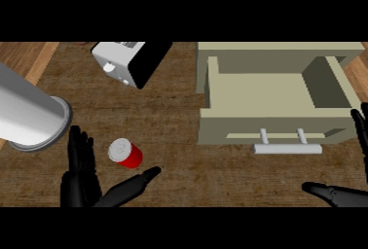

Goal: Pick up the can, place it into the drawer and close the drawer

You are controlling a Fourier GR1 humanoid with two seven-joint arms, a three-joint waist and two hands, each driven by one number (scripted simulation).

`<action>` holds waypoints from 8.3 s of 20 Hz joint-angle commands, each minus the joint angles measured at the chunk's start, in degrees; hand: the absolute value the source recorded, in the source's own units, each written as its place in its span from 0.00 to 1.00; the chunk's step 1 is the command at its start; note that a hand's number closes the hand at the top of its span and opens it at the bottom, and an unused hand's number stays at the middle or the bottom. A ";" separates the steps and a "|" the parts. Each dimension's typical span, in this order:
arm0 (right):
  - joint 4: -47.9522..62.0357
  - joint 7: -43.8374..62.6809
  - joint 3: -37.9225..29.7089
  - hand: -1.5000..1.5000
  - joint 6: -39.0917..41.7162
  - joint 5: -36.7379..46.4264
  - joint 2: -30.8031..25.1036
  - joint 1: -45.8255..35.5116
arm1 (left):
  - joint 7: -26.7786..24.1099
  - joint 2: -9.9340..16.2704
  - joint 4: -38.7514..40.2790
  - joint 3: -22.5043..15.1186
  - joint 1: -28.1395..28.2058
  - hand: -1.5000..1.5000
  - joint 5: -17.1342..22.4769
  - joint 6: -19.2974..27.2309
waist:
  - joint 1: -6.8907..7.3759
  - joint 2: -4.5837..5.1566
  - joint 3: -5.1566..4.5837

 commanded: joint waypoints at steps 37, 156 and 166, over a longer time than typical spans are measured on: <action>-6.28 7.35 -7.88 0.00 4.39 -4.58 -1.94 -1.29 | -50.01 -0.01 56.49 17.58 -14.69 0.00 40.08 -9.07 | -0.05 0.05 0.00; 5.48 0.20 7.53 0.00 4.01 32.23 -14.16 -22.17 | -17.51 -0.01 93.69 6.54 -106.12 0.00 52.38 -6.54 | -2.74 1.74 0.14; 25.73 -6.16 17.56 0.00 -3.61 49.95 -12.05 -26.76 | -16.94 -0.01 95.36 5.33 -106.33 0.00 51.13 -6.58 | -1.04 1.05 0.11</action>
